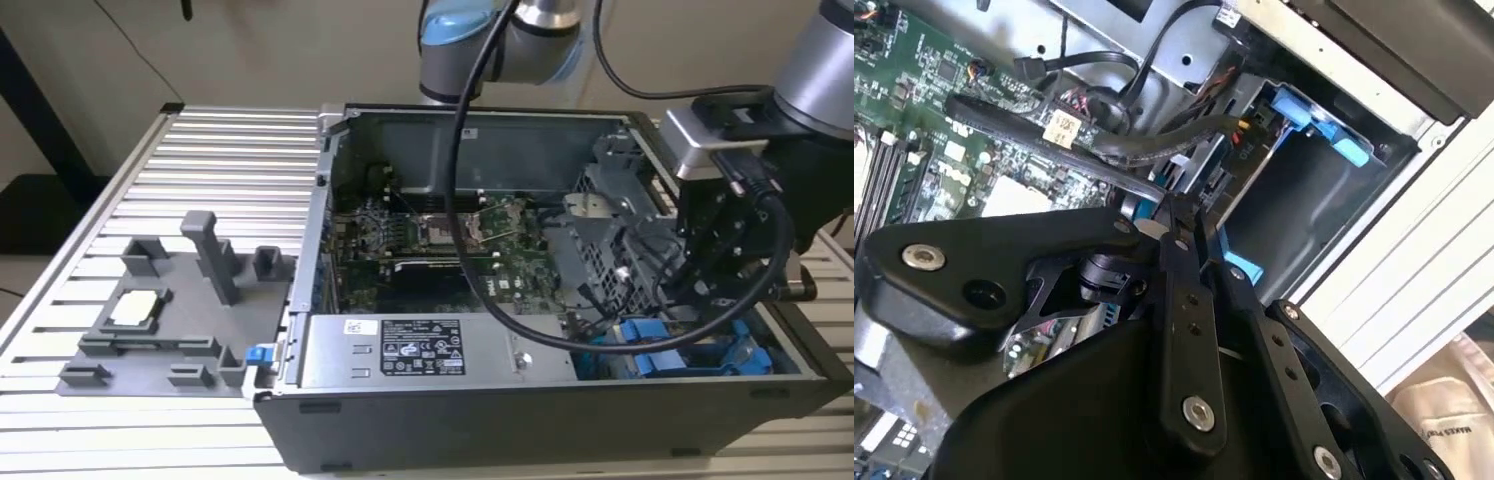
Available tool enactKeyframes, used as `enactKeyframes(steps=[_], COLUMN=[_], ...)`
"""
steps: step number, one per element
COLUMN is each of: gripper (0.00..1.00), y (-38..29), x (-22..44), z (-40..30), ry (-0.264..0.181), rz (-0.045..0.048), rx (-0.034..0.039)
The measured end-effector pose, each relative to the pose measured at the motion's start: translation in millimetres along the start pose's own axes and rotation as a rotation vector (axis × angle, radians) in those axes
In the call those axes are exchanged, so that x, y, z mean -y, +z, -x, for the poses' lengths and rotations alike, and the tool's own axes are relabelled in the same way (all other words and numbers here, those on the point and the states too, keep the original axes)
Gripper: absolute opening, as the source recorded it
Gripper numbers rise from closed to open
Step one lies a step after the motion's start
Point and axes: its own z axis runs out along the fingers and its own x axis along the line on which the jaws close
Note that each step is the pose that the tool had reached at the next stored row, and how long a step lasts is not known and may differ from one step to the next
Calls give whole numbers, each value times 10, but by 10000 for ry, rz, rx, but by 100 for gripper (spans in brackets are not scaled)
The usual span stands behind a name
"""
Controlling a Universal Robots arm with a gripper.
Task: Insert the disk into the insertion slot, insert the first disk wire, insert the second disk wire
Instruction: 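Insert the second disk wire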
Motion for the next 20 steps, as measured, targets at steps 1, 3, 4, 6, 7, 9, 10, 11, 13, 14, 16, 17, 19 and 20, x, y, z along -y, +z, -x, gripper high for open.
enactKeyframes(steps=[1,3,4,6,7,9,10,11,13,14,16,17,19,20], gripper=[16,16,16,16,16,16,16,16,16,16,16,16,16,16], y=[1,3,5,12,17,32,38,46,58,63,72,75,81,87], x=[17,42,50,57,57,58,59,60,66,73,84,86,86,89], z=[-6,-29,-44,-72,-84,-100,-105,-109,-113,-114,-114,-114,-115,-115], ry=[2,5,6,14,20,37,49,69,109,119,121,122,127,130], rz=[37,82,96,114,127,151,155,156,155,154,154,154,153,153], rx=[1,2,1,2,3,16,22,31,45,56,69,69,68,71])
